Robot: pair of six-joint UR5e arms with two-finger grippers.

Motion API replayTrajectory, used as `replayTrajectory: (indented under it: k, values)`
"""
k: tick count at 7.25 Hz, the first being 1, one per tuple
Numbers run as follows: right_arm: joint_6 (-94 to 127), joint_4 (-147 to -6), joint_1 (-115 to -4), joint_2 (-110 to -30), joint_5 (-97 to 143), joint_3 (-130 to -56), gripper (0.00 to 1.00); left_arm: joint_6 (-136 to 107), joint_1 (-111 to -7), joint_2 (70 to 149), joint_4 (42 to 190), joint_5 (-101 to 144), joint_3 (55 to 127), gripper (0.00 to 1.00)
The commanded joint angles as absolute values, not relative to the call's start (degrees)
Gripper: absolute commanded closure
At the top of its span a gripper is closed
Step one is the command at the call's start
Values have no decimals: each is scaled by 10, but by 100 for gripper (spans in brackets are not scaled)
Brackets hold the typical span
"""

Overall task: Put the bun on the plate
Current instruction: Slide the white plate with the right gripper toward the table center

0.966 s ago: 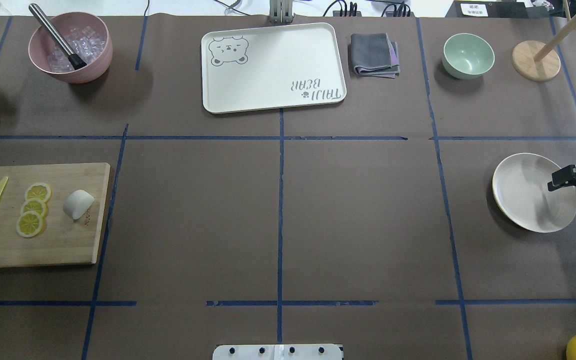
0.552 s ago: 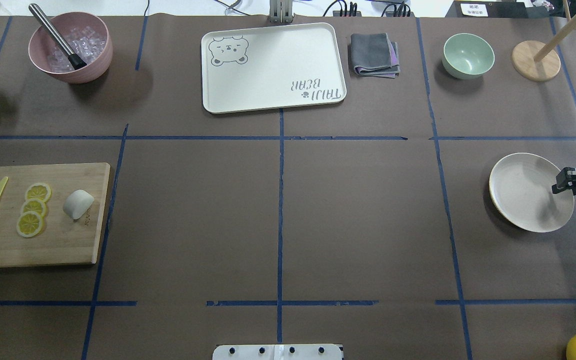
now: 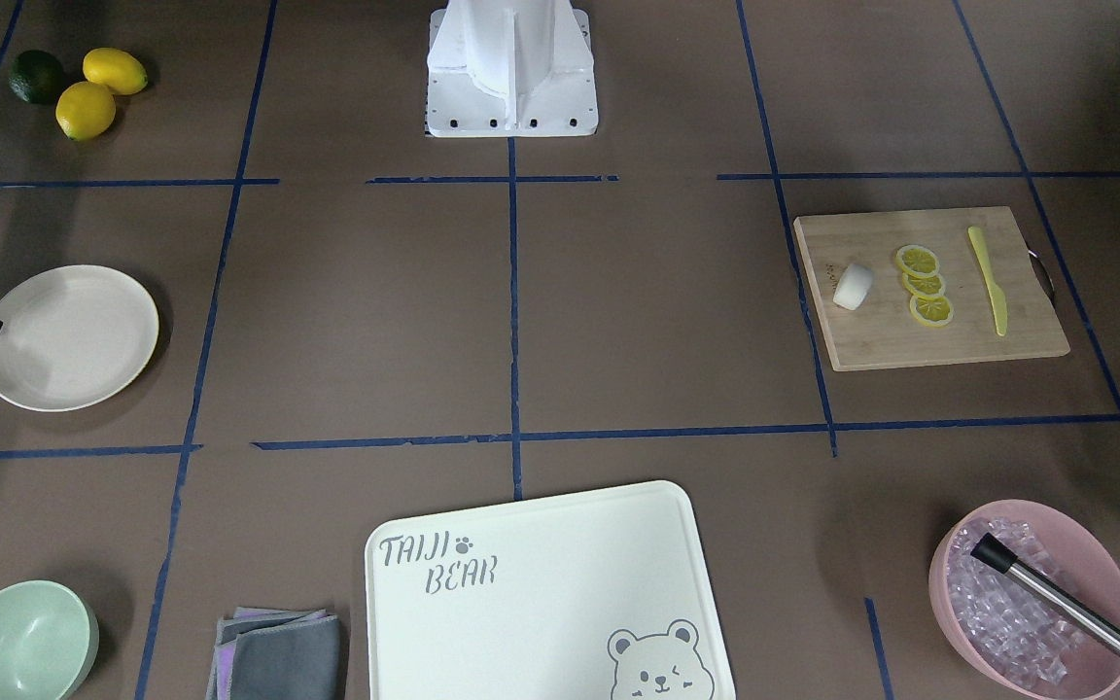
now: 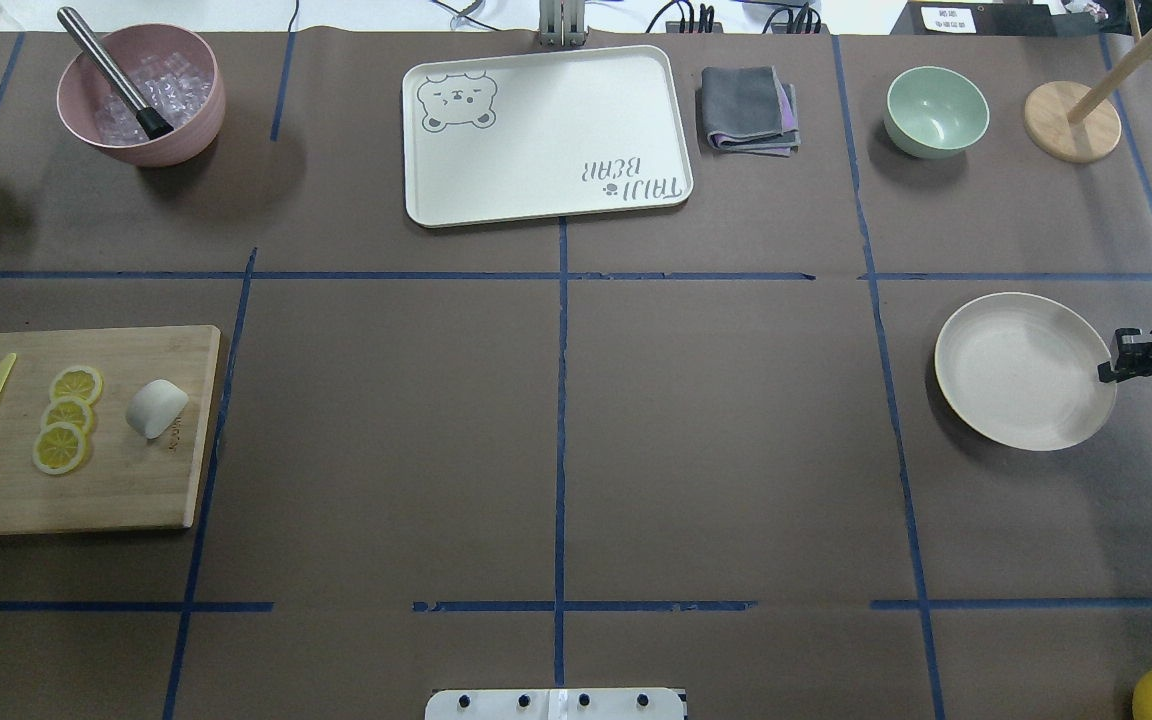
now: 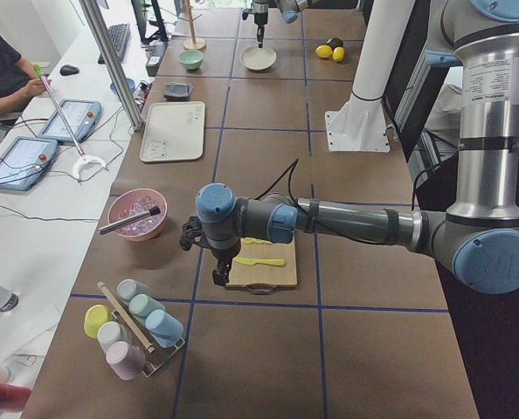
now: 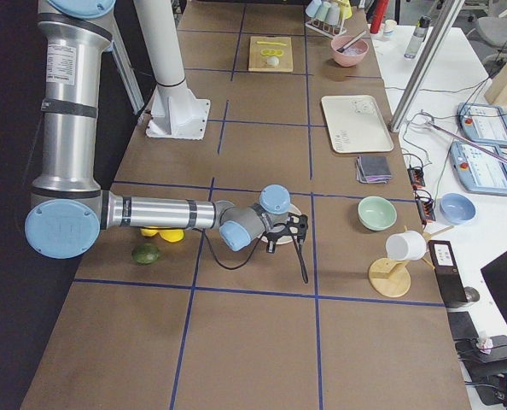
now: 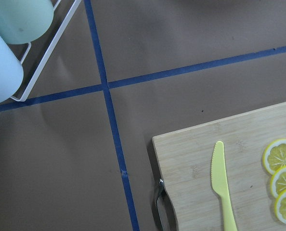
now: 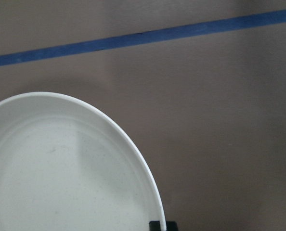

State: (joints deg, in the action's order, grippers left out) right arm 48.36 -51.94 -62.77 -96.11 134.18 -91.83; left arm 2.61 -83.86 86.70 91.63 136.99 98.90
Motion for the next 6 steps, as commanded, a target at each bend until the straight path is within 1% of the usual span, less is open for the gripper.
replayTrajectory:
  k: [1,3,4,6]
  values:
    - [575,-520,-627,-918,1372,-988,100,29,-838,867,917,1370,991,0]
    - [773,-519,-556,-817,1368,-1011,100,27,-839,867,917,1371,997,0]
    - [835,-520,-522,-775,1363,-1013,100,27,-839,867,917,1371,998,0]
    - [911,-525,-446,-722,1285,-1014,100,30,-839,867,917,1371,991,0]
